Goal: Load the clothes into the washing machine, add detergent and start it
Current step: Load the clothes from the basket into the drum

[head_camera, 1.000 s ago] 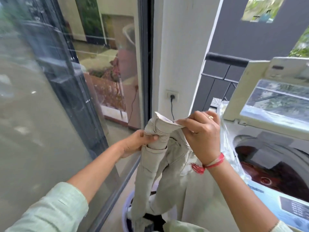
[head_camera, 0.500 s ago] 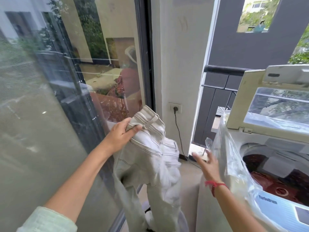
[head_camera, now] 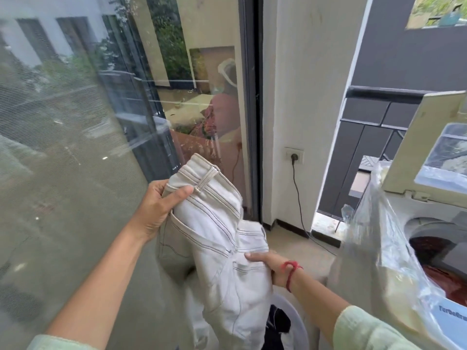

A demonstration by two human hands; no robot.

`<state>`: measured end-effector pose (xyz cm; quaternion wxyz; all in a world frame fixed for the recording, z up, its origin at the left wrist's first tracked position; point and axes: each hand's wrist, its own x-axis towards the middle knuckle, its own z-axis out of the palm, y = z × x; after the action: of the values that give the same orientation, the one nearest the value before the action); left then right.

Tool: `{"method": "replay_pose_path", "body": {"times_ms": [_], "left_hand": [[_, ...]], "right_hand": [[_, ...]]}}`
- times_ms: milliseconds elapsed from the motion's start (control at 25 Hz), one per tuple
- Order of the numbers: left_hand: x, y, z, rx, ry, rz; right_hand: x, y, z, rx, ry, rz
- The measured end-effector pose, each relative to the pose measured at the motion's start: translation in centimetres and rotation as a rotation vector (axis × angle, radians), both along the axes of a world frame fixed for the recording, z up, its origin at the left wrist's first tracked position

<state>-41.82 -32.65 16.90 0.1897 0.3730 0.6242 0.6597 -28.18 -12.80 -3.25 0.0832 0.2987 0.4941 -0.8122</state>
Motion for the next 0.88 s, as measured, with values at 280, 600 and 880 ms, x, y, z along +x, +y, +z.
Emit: {"method": "replay_pose_path", "body": {"times_ms": [280,600,880], "left_hand": [[-2.2,-1.1,0.8,-0.886,0.934,0.579],[5.7,13.2,1.8,0.047,0.124,0.401],[20.3,25.9,7.1,0.351,0.027,-0.021]], "right_hand": [[3.0,3.9,9.8,0.888,0.292,-0.931],[9.2,3.6,22.5,0.786,0.705,-1.132],[21.7,11.1,26.4,1.144,0.805,-1.528]]}}
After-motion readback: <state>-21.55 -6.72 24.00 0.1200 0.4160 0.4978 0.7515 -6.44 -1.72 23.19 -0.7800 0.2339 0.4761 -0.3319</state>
